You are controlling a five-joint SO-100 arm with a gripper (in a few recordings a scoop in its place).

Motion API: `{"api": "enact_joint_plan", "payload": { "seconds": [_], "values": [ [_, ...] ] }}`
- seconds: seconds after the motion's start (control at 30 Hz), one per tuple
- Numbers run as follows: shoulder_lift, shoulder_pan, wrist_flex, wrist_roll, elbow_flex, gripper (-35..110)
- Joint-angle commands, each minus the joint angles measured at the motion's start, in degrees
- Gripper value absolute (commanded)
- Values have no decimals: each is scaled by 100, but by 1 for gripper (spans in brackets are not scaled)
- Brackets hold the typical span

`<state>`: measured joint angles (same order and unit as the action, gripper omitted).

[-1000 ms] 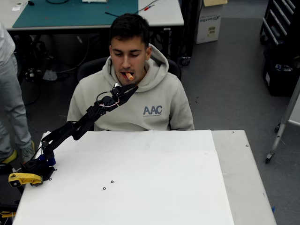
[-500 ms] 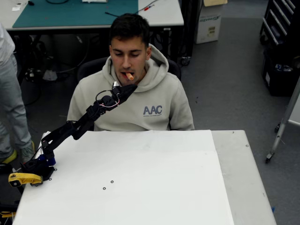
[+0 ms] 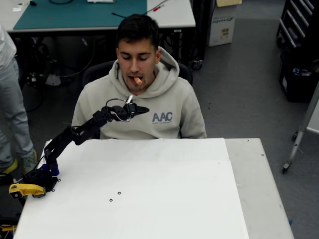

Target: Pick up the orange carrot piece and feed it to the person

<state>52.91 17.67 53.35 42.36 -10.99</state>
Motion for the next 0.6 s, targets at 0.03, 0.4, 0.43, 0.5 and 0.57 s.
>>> {"api": "enact_joint_plan", "payload": {
  "seconds": [0.03,0.4,0.43,0.5,0.57],
  "values": [
    [2013,44,861,-1160,-721,-2],
    [3647,44,1424,-3296,-3120,-2],
    [3797,44,1441,-3454,-3384,-2],
    [4113,35,1468,-3762,-3964,-2],
    [4438,35,1459,-4061,-4597,-2]
  ]
}}
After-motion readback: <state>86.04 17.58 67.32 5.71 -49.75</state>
